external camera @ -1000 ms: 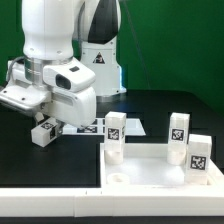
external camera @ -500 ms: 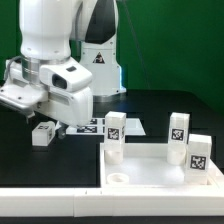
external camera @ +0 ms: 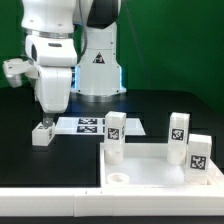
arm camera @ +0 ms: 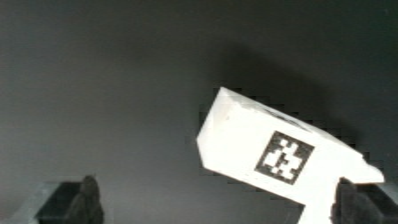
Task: Assemble square table
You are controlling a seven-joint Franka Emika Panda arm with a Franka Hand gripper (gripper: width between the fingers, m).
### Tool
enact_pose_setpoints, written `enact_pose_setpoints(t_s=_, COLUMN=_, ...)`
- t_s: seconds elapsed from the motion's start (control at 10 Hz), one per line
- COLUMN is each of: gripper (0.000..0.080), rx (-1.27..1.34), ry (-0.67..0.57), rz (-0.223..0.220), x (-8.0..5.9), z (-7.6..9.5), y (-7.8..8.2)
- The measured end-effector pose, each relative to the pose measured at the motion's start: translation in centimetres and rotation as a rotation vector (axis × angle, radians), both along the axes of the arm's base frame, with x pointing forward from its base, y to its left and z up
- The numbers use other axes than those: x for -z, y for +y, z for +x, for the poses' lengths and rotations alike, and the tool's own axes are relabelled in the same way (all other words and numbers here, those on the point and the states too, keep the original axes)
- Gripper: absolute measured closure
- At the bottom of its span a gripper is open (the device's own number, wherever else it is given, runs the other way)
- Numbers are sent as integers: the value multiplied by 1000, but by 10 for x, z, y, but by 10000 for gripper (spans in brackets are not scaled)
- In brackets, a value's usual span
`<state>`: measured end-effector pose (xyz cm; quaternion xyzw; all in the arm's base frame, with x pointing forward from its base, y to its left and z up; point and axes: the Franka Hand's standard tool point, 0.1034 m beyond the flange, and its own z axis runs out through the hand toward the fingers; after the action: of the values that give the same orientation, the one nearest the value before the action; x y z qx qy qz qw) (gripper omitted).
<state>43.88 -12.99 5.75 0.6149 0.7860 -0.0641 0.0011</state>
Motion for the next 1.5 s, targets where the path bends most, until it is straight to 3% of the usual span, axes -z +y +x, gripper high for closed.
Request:
enact_pose_setpoints(t_s=0.3, gripper=150, rx=188, ry=-19, rz=-14, x=0, z=0, y=1)
enact_pose_setpoints(t_s=0.6, gripper=150, rx=643, ry=-111, rz=-38, x=-3, z=21, y=2)
enact_pose_setpoints(t_s=0.7, gripper=150, rx=860, ry=-94, rz=-46, x=-1, z=18, y=4)
enact_pose_setpoints(t_s=1.2, gripper=150, rx=1117, ry=-83, rz=-46, x=1, z=23, y=7)
enact_pose_setpoints(t_s=1.4, gripper=150, rx=1487, ry=-89, rz=-90, x=6, z=29, y=-8)
enact_pose_setpoints(t_s=1.5, gripper=150, rx=1687, ry=-81, rz=-124, x=8, z=21, y=-4)
